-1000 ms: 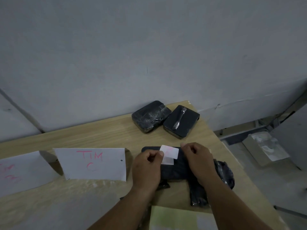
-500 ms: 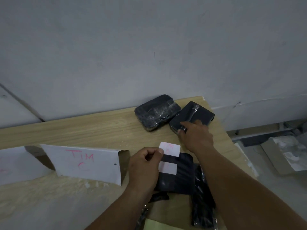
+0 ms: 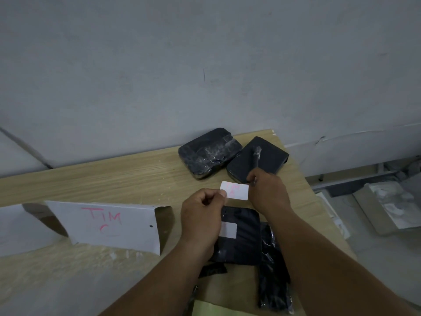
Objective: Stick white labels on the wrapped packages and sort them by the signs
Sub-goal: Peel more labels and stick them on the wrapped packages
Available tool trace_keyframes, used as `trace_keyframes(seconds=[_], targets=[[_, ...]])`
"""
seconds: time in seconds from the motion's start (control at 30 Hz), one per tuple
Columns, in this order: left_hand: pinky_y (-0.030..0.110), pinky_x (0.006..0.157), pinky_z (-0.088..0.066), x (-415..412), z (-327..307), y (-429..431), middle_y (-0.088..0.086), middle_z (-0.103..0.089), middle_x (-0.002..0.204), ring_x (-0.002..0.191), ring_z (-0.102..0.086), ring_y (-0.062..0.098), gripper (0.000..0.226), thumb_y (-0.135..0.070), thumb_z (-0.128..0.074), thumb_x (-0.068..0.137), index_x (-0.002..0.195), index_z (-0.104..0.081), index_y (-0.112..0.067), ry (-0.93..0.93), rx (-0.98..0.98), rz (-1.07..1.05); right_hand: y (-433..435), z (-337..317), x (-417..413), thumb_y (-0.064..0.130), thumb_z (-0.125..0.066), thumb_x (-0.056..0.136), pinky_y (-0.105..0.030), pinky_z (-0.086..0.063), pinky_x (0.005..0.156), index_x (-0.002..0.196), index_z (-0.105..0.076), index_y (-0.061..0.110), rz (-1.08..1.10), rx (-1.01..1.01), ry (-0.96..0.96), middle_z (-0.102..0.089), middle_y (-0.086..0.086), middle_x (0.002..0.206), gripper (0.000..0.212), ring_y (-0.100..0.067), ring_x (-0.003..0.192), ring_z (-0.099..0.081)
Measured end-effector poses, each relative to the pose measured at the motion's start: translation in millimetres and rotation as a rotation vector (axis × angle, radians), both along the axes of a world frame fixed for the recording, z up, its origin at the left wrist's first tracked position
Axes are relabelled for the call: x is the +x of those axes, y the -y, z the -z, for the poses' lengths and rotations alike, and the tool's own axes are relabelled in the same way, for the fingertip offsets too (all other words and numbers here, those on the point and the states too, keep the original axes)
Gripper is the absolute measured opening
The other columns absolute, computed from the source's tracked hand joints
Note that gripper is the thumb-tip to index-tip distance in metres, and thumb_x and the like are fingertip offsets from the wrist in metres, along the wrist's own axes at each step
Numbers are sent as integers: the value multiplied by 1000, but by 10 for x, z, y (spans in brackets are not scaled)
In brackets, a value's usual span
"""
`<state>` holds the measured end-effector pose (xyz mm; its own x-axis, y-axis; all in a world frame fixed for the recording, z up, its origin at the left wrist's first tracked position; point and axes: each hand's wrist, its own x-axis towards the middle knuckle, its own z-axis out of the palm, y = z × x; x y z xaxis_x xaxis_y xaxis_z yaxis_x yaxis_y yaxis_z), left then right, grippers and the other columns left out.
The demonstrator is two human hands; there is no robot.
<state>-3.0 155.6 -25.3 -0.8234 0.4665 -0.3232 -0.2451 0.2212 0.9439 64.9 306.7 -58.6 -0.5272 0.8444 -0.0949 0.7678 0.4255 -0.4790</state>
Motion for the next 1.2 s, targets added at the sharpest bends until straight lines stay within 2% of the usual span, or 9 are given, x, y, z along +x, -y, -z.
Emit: trace_keyframes(seconds=[0.2, 0.33, 0.43, 0.6, 0.73, 0.83, 0.9, 1.03, 1.2], targets=[[25, 65, -47, -55, -54, -51, -9, -70, 78, 72, -60, 7, 10, -26, -70, 89, 80, -75, -24, 75, 8, -42, 174, -2, 344, 29, -67, 79, -32, -45, 66, 100, -43, 40, -112, -128, -60, -58, 13, 86, 34, -17, 78, -56], [27, 67, -46, -55, -67, -49, -6, -70, 81, 74, -60, 9, 11, -26, -70, 90, 80, -74, -23, 87, 12, -33, 180, 17, 463, 27, -65, 77, -33, -51, 82, 95, -62, 39, -125, -203, -19, -65, 14, 92, 21, -12, 87, -60], [27, 67, -46, -44, -72, -35, -7, -66, 76, 71, -58, 9, 10, -25, -71, 89, 79, -74, -22, 75, 18, -30, 162, 18, 430, 35, -60, 81, -31, -49, 81, 91, -69, 35, -105, -136, 30, -62, 12, 92, 13, -12, 87, -57], [26, 66, -47, -74, -68, 19, -6, -67, 78, 73, -58, 9, 9, -27, -70, 90, 82, -75, -24, 74, 14, -25, 76, 41, 247, 56, -54, 88, -30, -36, 64, 92, -63, 18, 232, -134, -12, -62, -2, 88, 39, -19, 76, -50], [29, 69, -50, -91, -59, 67, -6, -68, 80, 76, -61, 11, 10, -29, -71, 89, 81, -75, -26, 73, 1, -32, -35, 109, 118, 59, -51, 88, -31, -42, 64, 96, -64, 6, 423, -310, -51, -69, -14, 89, 55, -29, 81, -62], [34, 72, -56, -99, -50, 95, -7, -70, 77, 78, -66, 15, 11, -29, -71, 89, 79, -75, -28, 84, -2, -45, -68, 129, 21, 50, -55, 89, -35, -54, 64, 78, -66, 4, 524, -424, -141, -69, -11, 61, 49, -28, 61, -65], [37, 76, -59, -100, -42, 116, -7, -71, 78, 81, -68, 18, 11, -28, -72, 89, 78, -75, -29, 103, 7, -45, -84, 143, -29, 40, -57, 90, -33, -52, 51, 75, -64, 3, 579, -535, -201, -65, -10, 50, 41, -24, 44, -58], [33, 70, -58, -76, -55, 169, -11, -69, 70, 75, -68, 15, 13, -28, -71, 88, 77, -75, -32, 111, 13, -34, -79, 114, -58, 22, -56, 93, -18, -33, 33, 87, -58, 4, 669, -738, -417, -59, -15, 69, 18, -17, 39, -50], [29, 62, -55, -28, -114, 236, -13, -67, 66, 69, -66, 12, 13, -30, -72, 88, 76, -75, -33, 129, 35, -27, 45, -76, 27, 23, -55, 94, -21, -35, 38, 89, -56, 11, 661, -747, -525, -63, -12, 68, 13, -16, 52, -53]])
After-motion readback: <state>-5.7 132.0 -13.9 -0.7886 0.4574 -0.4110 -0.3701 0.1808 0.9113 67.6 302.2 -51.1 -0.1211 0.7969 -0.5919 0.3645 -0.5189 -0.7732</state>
